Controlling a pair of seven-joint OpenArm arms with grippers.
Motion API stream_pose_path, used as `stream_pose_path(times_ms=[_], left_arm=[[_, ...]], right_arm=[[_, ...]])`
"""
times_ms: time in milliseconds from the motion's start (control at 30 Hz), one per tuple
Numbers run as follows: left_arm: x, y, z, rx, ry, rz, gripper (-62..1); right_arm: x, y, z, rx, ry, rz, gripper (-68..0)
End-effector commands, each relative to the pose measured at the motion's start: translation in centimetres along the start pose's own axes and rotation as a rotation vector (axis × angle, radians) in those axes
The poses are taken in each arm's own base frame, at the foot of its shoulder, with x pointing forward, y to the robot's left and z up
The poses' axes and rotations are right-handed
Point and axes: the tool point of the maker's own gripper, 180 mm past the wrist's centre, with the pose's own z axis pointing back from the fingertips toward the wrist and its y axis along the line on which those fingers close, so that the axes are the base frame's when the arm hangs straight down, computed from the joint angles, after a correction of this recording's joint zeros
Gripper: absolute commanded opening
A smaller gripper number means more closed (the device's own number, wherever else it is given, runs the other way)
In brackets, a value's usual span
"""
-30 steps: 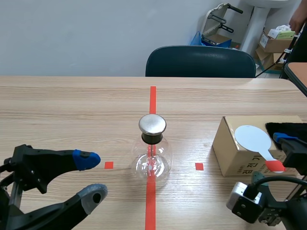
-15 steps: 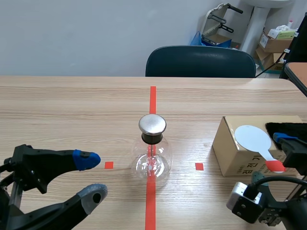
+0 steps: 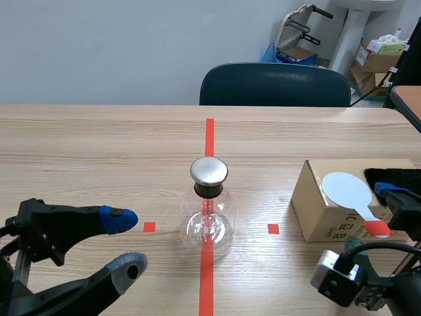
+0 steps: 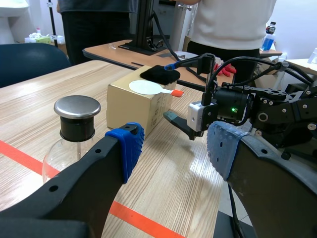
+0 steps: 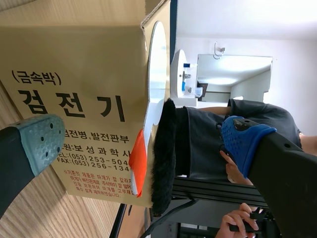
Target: Do the electroscope experiment
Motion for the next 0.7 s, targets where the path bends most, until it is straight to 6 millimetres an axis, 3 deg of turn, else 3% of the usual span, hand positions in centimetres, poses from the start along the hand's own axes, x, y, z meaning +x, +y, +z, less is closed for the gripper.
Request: stream_pose_path(times_ms=[0,667], left_arm=[[0.7,-0.2,-0.2,-0.004,-0.03,0.006,-29.8],[-0.4,-1.0,0.5,0.026,-0.002,0.045,-29.8]], right_arm=[[-0.3,-0.8,-0.2,-0.027,0.007,0.002,0.4],[-0.3,-0.8,-0.2,-0.026,0.007,0.002,0.4]])
